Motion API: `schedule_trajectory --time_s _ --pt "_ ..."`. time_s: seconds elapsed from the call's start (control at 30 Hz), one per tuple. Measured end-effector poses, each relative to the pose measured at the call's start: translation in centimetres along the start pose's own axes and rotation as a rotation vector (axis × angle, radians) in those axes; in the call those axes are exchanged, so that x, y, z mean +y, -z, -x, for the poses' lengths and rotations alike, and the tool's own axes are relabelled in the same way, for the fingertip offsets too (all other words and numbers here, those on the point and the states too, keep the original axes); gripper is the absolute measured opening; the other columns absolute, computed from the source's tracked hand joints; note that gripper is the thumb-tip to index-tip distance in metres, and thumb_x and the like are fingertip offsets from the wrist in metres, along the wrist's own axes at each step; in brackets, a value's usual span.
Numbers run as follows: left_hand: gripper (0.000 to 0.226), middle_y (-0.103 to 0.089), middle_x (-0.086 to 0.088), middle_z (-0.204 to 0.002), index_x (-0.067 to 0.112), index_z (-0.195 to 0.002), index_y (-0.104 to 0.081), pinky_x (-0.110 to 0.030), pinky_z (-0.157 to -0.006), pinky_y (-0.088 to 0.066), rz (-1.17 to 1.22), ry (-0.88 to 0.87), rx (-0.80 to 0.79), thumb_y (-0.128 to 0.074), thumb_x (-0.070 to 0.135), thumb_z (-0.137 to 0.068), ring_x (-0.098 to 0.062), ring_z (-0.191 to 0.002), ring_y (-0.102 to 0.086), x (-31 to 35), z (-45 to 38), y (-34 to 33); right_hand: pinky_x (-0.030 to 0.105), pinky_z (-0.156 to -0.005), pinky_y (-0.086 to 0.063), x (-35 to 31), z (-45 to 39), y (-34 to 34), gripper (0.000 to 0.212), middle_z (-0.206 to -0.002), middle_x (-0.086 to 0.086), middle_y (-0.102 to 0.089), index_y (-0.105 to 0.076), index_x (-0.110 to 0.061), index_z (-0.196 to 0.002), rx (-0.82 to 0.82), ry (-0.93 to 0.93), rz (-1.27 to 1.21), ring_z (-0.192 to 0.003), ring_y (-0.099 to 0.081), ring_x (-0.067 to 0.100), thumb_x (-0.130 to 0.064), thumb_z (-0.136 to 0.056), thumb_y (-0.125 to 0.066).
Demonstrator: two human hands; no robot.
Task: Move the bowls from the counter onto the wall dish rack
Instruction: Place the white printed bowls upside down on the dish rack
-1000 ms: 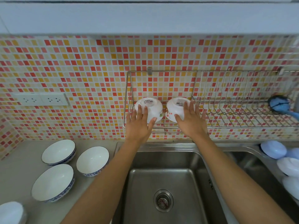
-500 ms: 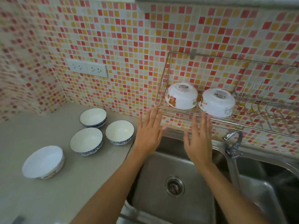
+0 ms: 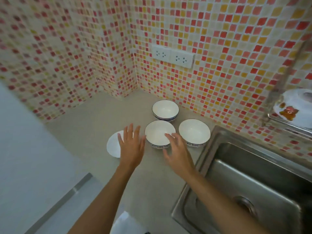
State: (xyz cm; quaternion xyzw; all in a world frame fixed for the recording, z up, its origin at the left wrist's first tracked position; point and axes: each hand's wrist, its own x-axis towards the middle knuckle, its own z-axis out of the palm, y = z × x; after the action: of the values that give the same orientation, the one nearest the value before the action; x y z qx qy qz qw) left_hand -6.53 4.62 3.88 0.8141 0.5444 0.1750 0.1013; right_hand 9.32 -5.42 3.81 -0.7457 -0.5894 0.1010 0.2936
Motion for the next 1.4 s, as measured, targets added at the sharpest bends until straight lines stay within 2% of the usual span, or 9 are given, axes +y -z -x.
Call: schedule_trajectory --time_s 0.17,0.33,0.47,0.63,0.77,0.9,1.1,1.23,1.4 --pt "0.056 -0.018 -0.016 -0.156 0.015 -0.146 -0.026 -0.058 -0.113 -0.012 -0.021 0.173 -0.084 -0.025 0.045 -0.098 -0.034 -0.144 -0.014 -7.2 -1.8 -1.0 0.04 -0.092 -0.046 -5.7 -3.1 -6.8 0.043 -0.128 0.01 -0.053 -0.048 -0.013 -0.134 -0.227 -0.153 -0.091 -0.117 -0.053 0.029 -0.031 -0.095 -0.053" --pt "0.061 -0.012 -0.017 -0.157 0.01 -0.148 -0.015 -0.052 -0.113 -0.02 0.087 0.244 -0.161 -0.033 0.04 -0.098 -0.035 -0.143 -0.017 -11.5 -3.1 -2.1 0.041 -0.094 -0.045 -7.9 -5.3 -11.8 0.067 -0.138 0.015 -0.054 -0.034 -0.011 -0.142 -0.44 -0.477 -0.164 -0.123 -0.053 0.036 -0.056 -0.093 -0.046" --pt "0.062 -0.016 -0.013 -0.157 0.011 -0.15 -0.008 -0.045 -0.108 -0.031 0.315 0.328 -0.209 -0.033 0.037 -0.099 -0.033 -0.139 -0.029 -13.0 -3.2 -2.7 0.04 -0.094 -0.048 -8.2 -6.1 -13.7 0.057 -0.135 0.014 -0.057 -0.035 -0.013 -0.142 -0.453 -0.552 -0.259 -0.118 -0.056 0.036 -0.044 -0.096 -0.046" --pt "0.052 -0.038 -0.018 -0.145 0.008 -0.146 -0.024 -0.044 -0.103 -0.036 0.395 0.408 -0.157 -0.036 0.027 -0.099 -0.035 -0.128 -0.043 -13.5 -3.4 -2.9 0.049 -0.085 -0.056 -7.5 -6.5 -14.7 0.062 -0.116 0.015 -0.066 -0.038 -0.015 -0.137 -0.447 -0.61 -0.378 -0.096 -0.066 0.039 -0.037 -0.079 -0.039" --pt "0.038 -0.052 -0.021 -0.125 0.006 -0.13 -0.048 -0.038 -0.09 -0.042 0.5 0.419 -0.033 -0.041 0.025 -0.098 -0.037 -0.113 -0.053 -13.1 -3.9 -1.9 0.05 -0.082 -0.057 -7.7 -6.7 -12.7 0.056 -0.109 0.01 -0.067 -0.043 -0.022 -0.128 -0.396 -0.587 -0.459 -0.092 -0.067 0.034 -0.035 -0.073 -0.038" --pt "0.034 -0.059 -0.015 -0.119 0.008 -0.124 -0.053 -0.033 -0.085 -0.042 0.639 0.308 -0.004 -0.035 0.025 -0.1 -0.029 -0.104 -0.055 -9.7 -5.1 0.4 0.048 -0.08 -0.057 -7.7 -6.3 -8.0 0.036 -0.101 0.006 -0.066 -0.041 -0.025 -0.121 -0.298 -0.585 -0.528 -0.086 -0.068 0.029 -0.024 -0.085 -0.043" --pt "0.031 -0.065 -0.008 -0.109 0.011 -0.115 -0.061 -0.029 -0.078 -0.043 0.8 0.114 0.0 -0.036 0.023 -0.1 -0.023 -0.096 -0.058 0.0 -6.1 2.4 0.047 -0.069 -0.059 -4.9 -4.2 0.3 0.038 -0.093 0.002 -0.065 -0.04 -0.025 -0.129 -0.036 -0.621 -0.6 -0.075 -0.069 0.025 -0.018 -0.092 -0.045" --pt "0.034 -0.062 -0.002 -0.118 0.011 -0.121 -0.058 -0.03 -0.089 -0.042 0.907 0.043 -0.087 -0.035 0.025 -0.1 -0.02 -0.107 -0.055 8.4 -5.2 3.0 0.038 -0.059 -0.061 -2.6 -1.4 6.9 0.041 -0.1 -0.002 -0.06 -0.032 -0.035 -0.134 0.133 -0.7 -0.652 -0.079 -0.068 0.024 -0.024 -0.095 -0.04" --pt "0.033 -0.062 0.0 -0.114 0.018 -0.122 -0.059 -0.035 -0.086 -0.046 1.011 -0.157 -0.226 -0.037 0.03 -0.099 -0.02 -0.104 -0.056 18.4 -2.5 3.1 0.049 -0.062 -0.062 1.2 3.2 15.2 0.036 -0.109 0.004 -0.057 -0.03 -0.035 -0.125 0.325 -0.792 -0.787 -0.082 -0.071 0.033 -0.018 -0.094 -0.038"
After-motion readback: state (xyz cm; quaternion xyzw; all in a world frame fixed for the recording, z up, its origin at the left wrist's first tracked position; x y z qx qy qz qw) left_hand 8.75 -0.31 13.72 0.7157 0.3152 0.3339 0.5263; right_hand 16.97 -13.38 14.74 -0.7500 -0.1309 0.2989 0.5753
